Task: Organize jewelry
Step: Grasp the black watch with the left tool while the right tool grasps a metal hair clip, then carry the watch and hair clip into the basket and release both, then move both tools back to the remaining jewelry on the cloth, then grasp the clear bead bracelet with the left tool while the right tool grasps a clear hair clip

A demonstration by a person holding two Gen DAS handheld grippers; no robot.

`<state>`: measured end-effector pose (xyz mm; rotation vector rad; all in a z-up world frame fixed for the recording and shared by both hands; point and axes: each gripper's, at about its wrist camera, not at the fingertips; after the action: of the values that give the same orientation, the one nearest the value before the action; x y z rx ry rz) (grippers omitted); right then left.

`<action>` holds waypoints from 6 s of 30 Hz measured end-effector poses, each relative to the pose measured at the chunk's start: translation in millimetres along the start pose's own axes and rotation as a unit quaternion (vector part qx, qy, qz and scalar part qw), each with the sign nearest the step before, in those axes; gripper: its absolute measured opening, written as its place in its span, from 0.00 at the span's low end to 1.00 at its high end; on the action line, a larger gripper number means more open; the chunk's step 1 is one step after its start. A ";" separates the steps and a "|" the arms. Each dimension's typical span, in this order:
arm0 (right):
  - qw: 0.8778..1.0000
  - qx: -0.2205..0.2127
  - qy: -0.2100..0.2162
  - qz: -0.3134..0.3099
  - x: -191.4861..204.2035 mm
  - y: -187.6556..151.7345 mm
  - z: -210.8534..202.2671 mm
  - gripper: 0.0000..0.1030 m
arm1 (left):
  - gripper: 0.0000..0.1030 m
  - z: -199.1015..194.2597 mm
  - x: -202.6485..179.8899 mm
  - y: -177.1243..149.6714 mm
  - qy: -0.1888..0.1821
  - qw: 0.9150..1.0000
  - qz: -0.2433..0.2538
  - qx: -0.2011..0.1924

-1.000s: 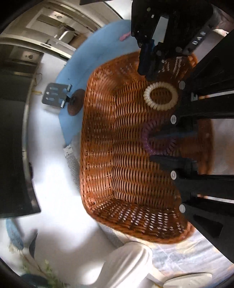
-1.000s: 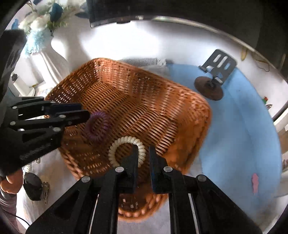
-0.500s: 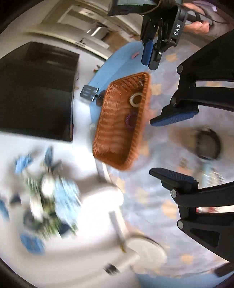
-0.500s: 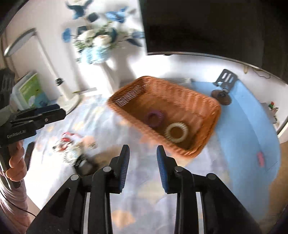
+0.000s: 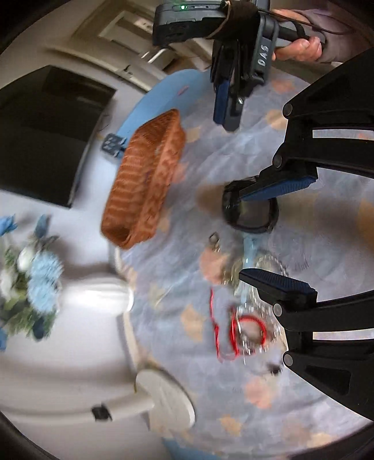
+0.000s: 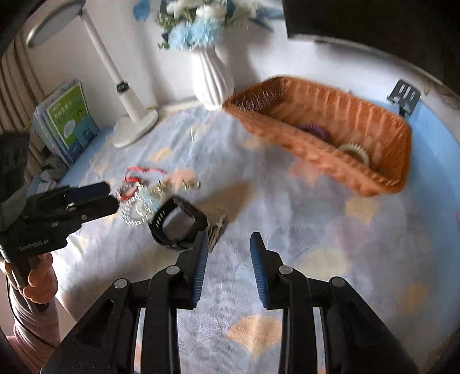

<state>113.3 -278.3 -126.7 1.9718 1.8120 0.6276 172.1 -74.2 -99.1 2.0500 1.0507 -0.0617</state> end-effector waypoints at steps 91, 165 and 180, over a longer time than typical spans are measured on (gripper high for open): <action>0.992 -0.017 -0.087 0.091 -168.1 128.5 67.9 0.22 | 0.16 195.7 -63.1 194.9 -0.019 0.998 0.037 0.041; 0.986 -0.019 0.073 -0.148 110.0 31.0 30.3 0.12 | 0.08 -28.5 44.4 -74.7 0.074 0.993 -0.088 -0.020; 0.995 -0.033 0.067 -0.066 24.6 20.4 5.8 0.12 | 0.08 -52.4 -2.9 -27.7 -0.007 0.997 -0.044 -0.065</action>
<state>135.0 -255.5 -118.5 1.7879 1.9562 0.7827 135.2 -31.5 -80.7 1.8837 1.1079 -0.0513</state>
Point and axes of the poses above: each gripper's, at about its wrist camera, not at the fingertips, and z roughly the way its jaws point, x to its left, y to its top, and after that the axes turned 14 degrees about -y, right-handed
